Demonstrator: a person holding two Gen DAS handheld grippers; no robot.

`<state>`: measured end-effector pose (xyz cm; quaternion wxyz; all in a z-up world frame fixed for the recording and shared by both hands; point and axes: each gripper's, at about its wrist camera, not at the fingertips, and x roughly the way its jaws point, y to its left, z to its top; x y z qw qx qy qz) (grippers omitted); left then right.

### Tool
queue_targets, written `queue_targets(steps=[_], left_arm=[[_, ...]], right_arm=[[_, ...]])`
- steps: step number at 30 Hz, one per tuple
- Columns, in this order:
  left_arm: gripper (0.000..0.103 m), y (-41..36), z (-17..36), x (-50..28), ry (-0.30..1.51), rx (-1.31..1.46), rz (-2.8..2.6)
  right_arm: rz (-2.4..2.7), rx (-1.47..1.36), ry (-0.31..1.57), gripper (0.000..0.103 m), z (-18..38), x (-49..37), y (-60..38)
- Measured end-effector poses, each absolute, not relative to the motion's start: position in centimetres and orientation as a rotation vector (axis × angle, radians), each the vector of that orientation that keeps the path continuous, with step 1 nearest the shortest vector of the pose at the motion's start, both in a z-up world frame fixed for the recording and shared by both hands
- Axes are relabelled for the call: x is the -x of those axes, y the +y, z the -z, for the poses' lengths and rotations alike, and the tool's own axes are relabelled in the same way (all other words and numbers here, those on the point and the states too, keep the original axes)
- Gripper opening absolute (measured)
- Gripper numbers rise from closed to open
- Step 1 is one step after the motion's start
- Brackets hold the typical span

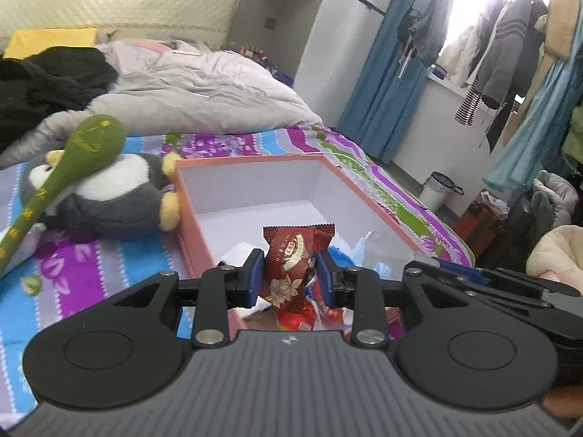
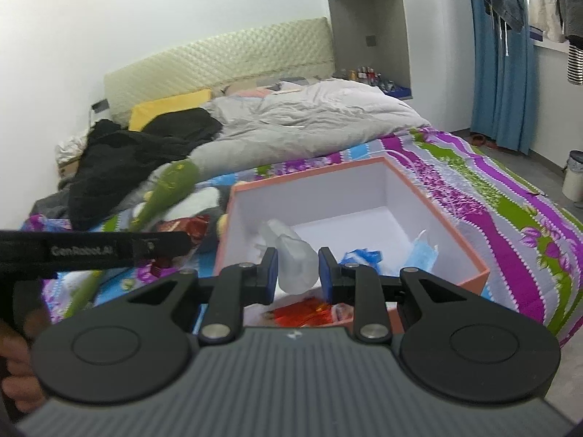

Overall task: Organize soft objects
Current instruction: 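Carry the red packet with the left tool while the right tool carries the bottle over the box, then open the left tool to drop the packet while the right tool releases the bottle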

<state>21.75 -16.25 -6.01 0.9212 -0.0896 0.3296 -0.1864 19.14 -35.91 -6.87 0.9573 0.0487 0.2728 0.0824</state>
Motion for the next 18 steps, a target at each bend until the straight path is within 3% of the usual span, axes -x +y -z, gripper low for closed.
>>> queue_targets(steps=[18], left_arm=[[0.037,-20.9,11.5,-36.5,0.979,0.106,0.386]], right_arm=[[-0.088,-0.066,0.775,0.028,10.1,-30.4,-37.2]])
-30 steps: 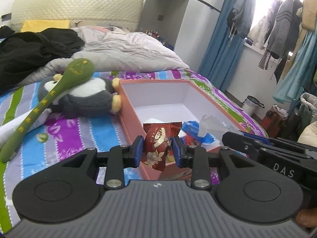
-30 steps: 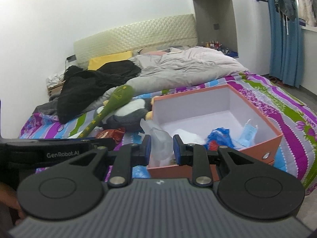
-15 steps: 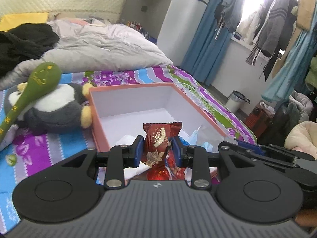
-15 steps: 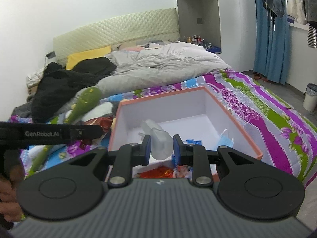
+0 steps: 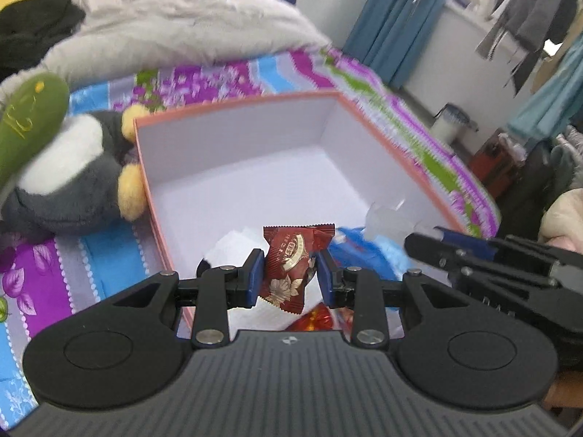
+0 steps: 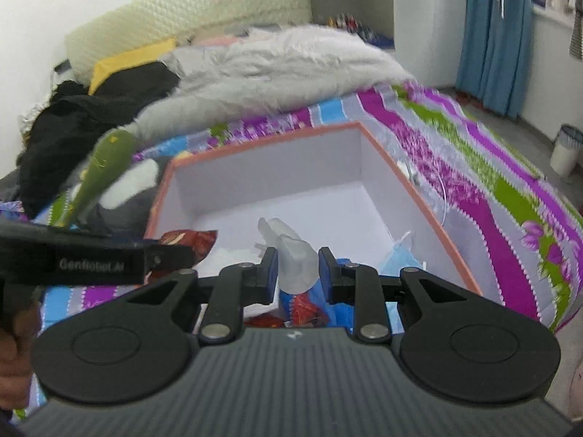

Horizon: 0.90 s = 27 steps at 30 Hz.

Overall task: Organize soft objects
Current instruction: 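Open the left tool to drop the packet while the right tool releases the bottle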

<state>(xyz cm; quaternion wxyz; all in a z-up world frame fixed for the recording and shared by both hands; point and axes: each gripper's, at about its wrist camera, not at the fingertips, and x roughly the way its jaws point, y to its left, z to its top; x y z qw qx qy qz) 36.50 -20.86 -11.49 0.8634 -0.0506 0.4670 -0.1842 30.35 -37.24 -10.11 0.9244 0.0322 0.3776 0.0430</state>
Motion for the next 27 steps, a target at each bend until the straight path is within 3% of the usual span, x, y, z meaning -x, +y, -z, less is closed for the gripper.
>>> queue_targets(steps=[7,9,11,13,17,27], left_arm=[[0.037,-21.0,12.9,-38.0,1.029,0.079,0.352],[0.039,-21.2,12.8,-38.3,1.035,0.065,0.349],[0.051,-21.2,12.6,-38.3,1.041,0.060,0.347],[0.053,-21.2,12.2,-38.0,1.028,0.060,0.347],[0.053,-21.0,11.2,-37.3,0.998,0.066,0.376],[0.053,-19.1,5.9,-33.1,0.860,0.050,0.408]], right_arm=[[-0.064,-0.055,0.865,0.032,12.0,-32.4,-37.8],[-0.065,-0.061,0.876,0.038,12.3,-32.3,-38.0],[-0.063,-0.066,0.883,0.037,12.4,-32.3,-38.2],[-0.059,-0.062,0.885,0.037,12.3,-32.1,-38.3],[-0.077,-0.079,0.870,0.043,11.9,-31.8,-38.4],[-0.113,-0.106,0.722,0.043,7.2,-27.2,-38.4]])
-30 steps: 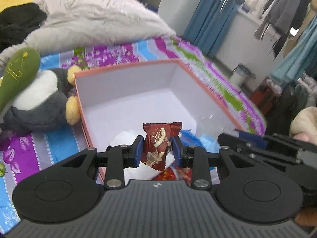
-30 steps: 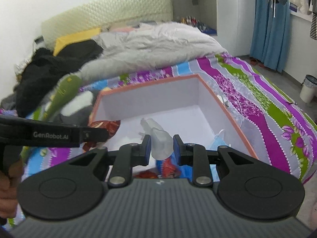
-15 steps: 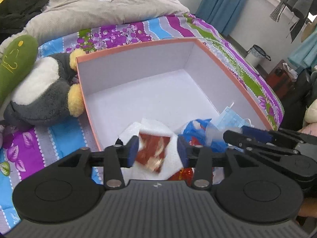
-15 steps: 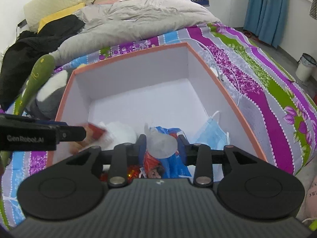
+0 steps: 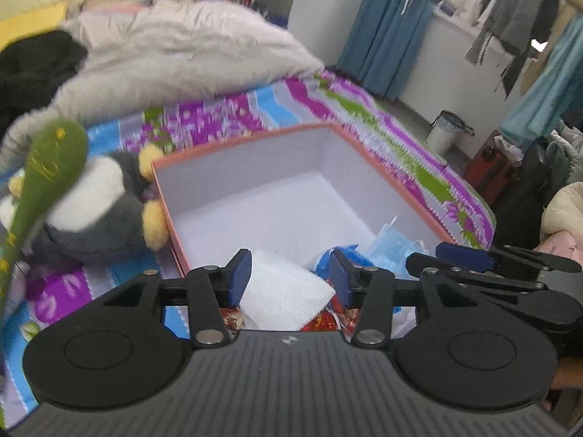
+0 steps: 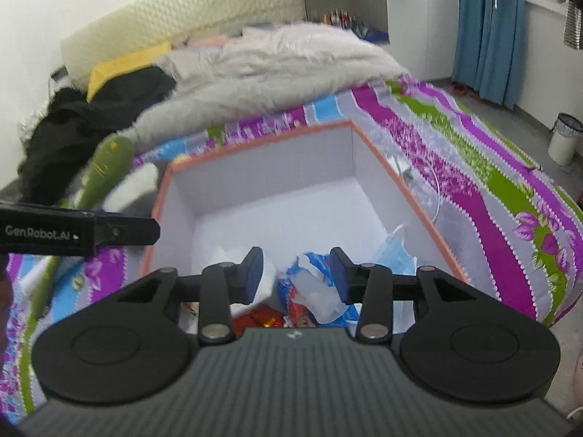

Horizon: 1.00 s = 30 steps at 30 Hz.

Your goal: Organize soft objects

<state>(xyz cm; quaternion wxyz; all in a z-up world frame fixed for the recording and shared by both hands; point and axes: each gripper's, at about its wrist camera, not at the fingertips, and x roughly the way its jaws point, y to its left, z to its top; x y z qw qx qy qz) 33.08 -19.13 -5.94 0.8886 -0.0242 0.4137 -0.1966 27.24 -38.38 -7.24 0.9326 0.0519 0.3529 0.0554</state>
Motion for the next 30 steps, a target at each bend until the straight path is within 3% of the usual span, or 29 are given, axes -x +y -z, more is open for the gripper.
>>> queue_targets(steps=[13,30], left_arm=[[0.053,-16.7,-0.5,-23.7,0.668,0.028,0.477],[0.053,-14.2,-2.3,-13.0,0.580,0.085,0.497]], right_arm=[[-0.134,-0.150,0.514,0.043,1.9,-18.2,-38.7],[-0.133,-0.184,0.446,0.043,1.3,-9.9,-37.9]])
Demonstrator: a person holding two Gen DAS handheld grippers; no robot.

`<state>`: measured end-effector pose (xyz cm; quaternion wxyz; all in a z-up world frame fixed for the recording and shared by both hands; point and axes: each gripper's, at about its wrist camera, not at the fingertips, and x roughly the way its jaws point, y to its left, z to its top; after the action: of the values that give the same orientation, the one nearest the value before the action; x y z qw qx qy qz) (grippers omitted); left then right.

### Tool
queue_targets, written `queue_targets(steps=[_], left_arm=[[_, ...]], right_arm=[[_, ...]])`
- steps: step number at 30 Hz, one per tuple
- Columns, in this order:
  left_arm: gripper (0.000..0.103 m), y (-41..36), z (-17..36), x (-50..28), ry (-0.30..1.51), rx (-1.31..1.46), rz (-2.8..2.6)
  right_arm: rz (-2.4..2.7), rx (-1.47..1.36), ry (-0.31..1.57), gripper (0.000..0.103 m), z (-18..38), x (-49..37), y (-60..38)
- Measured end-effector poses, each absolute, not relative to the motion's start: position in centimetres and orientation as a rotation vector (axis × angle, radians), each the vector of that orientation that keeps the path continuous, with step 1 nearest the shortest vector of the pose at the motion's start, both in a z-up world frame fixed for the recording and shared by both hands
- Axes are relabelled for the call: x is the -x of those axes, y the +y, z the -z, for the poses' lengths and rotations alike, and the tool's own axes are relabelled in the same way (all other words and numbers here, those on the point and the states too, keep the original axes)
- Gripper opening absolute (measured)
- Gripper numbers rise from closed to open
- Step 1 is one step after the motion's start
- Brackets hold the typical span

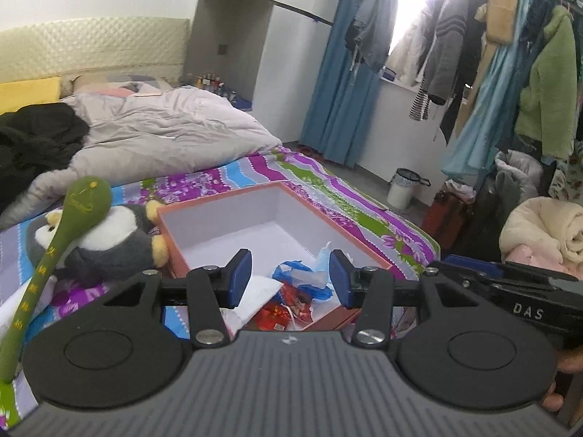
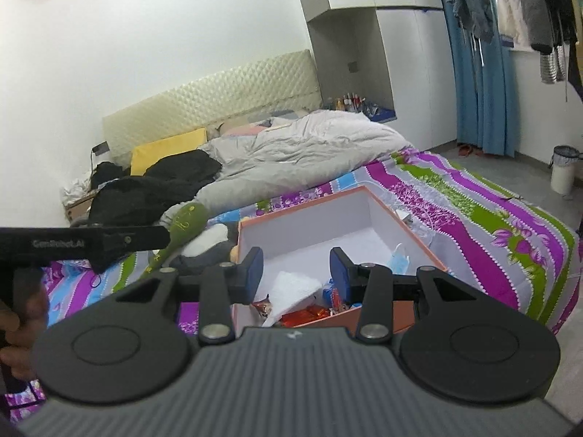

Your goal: Organize soft objects

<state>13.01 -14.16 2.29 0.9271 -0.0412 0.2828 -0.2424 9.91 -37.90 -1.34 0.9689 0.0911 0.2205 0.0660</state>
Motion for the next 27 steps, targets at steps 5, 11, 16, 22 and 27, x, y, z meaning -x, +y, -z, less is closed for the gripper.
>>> queue_targets(steps=[5,11,16,22,27], left_arm=[[0.053,-13.2,-2.2,-10.6,0.573,0.085,0.467],[0.053,-12.5,-2.7,-8.2,0.561,0.092,0.458],[0.053,-12.3,-3.2,-7.2,0.542,0.083,0.433],[0.053,-12.0,-3.1,-6.5,0.560,0.096,0.432],[0.053,-11.9,-3.1,-6.3,0.560,0.092,0.420]], right_arm=[[-0.126,-0.153,0.447,0.043,2.0,-8.2,-36.9],[-0.127,-0.134,0.458,0.043,2.8,-6.6,-35.9],[-0.119,-0.130,0.467,0.043,3.2,-5.9,-35.5],[-0.088,-0.124,0.477,0.043,3.7,-5.5,-35.2],[-0.063,-0.112,0.501,0.043,3.8,-5.5,-35.3]])
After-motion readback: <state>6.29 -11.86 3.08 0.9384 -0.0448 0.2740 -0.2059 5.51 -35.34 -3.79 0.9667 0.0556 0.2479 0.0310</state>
